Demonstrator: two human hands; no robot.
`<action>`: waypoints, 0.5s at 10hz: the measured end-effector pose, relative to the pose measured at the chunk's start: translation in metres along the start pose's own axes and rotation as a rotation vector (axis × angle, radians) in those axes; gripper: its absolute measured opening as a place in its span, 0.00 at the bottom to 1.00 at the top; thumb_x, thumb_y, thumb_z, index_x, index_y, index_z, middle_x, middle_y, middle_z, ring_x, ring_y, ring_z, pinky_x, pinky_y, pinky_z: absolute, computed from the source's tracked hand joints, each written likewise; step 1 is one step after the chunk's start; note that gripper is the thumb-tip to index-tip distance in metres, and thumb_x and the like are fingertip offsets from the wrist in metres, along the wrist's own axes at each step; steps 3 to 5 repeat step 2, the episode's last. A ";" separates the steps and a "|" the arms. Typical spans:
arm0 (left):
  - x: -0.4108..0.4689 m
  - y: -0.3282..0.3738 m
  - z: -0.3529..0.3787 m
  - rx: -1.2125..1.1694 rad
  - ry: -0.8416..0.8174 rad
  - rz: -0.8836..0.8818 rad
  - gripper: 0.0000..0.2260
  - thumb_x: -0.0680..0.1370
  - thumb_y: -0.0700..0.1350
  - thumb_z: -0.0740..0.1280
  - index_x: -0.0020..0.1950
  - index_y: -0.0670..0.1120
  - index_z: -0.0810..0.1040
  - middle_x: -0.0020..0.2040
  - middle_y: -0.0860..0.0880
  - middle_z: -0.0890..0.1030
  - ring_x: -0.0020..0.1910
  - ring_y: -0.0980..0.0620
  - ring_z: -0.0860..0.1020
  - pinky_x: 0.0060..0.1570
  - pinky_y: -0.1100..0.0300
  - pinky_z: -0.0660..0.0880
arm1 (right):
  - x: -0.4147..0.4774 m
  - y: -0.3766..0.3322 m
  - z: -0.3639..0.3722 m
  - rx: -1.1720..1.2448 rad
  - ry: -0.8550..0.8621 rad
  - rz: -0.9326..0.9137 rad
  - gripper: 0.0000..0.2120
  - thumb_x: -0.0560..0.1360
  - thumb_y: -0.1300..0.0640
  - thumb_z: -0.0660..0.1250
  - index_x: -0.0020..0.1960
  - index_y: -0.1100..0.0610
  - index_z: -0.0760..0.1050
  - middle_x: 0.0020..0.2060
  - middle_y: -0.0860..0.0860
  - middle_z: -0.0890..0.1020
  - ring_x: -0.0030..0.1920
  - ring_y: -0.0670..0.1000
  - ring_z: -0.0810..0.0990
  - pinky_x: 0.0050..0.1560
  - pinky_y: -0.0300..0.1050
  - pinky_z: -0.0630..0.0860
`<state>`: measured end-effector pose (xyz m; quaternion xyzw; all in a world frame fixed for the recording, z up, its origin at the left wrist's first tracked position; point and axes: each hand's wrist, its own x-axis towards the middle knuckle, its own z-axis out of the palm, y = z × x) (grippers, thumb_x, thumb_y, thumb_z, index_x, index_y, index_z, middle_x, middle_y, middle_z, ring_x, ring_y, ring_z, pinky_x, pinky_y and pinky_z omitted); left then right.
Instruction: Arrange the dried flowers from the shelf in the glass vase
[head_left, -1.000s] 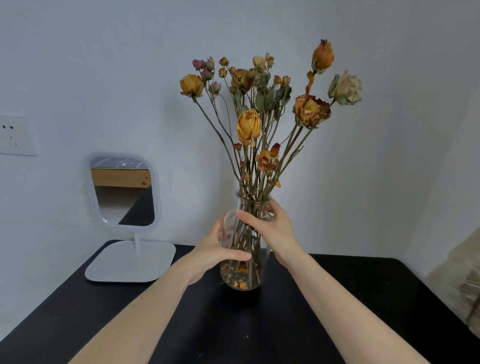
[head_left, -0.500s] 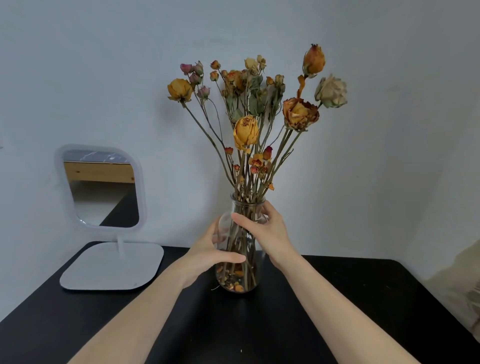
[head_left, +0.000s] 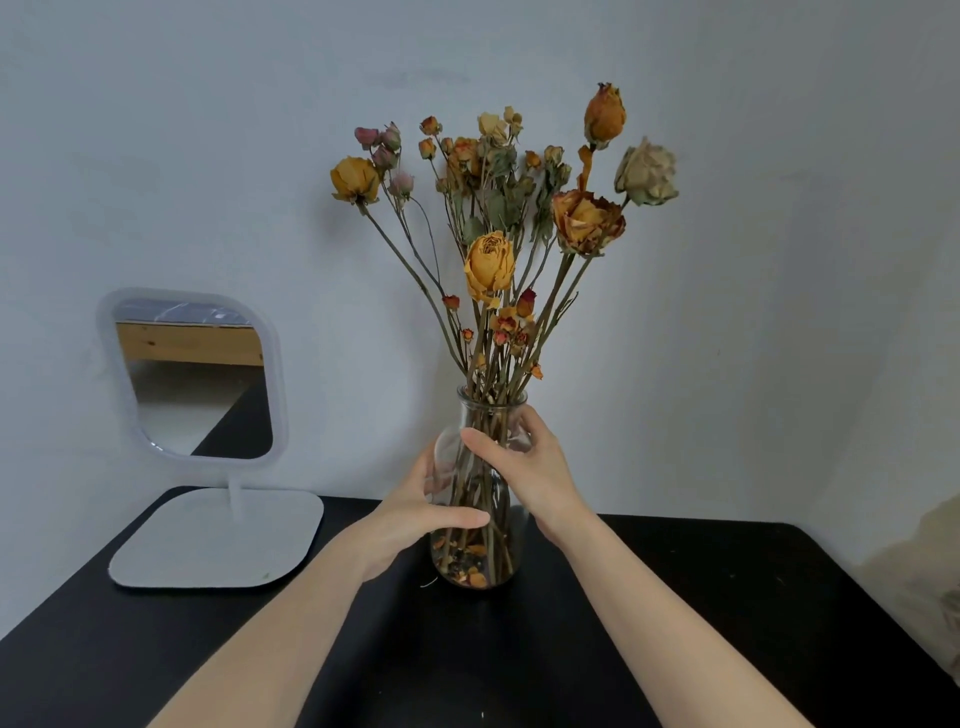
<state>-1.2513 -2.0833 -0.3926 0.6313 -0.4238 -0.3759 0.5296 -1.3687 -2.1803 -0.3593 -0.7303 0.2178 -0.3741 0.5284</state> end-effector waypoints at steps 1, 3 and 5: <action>-0.005 0.003 -0.002 0.004 -0.046 -0.051 0.46 0.64 0.50 0.78 0.74 0.59 0.53 0.70 0.55 0.65 0.71 0.53 0.62 0.70 0.47 0.60 | -0.003 -0.005 -0.001 -0.038 -0.026 0.031 0.24 0.68 0.45 0.72 0.61 0.50 0.71 0.59 0.48 0.77 0.62 0.51 0.75 0.64 0.53 0.72; -0.015 0.008 -0.004 -0.007 0.025 -0.066 0.45 0.66 0.48 0.77 0.75 0.57 0.53 0.74 0.54 0.61 0.72 0.52 0.60 0.69 0.49 0.59 | -0.007 -0.011 -0.008 -0.034 -0.056 0.100 0.32 0.68 0.44 0.72 0.68 0.49 0.65 0.66 0.49 0.71 0.68 0.52 0.68 0.64 0.44 0.67; -0.015 0.008 -0.004 -0.007 0.025 -0.066 0.45 0.66 0.48 0.77 0.75 0.57 0.53 0.74 0.54 0.61 0.72 0.52 0.60 0.69 0.49 0.59 | -0.007 -0.011 -0.008 -0.034 -0.056 0.100 0.32 0.68 0.44 0.72 0.68 0.49 0.65 0.66 0.49 0.71 0.68 0.52 0.68 0.64 0.44 0.67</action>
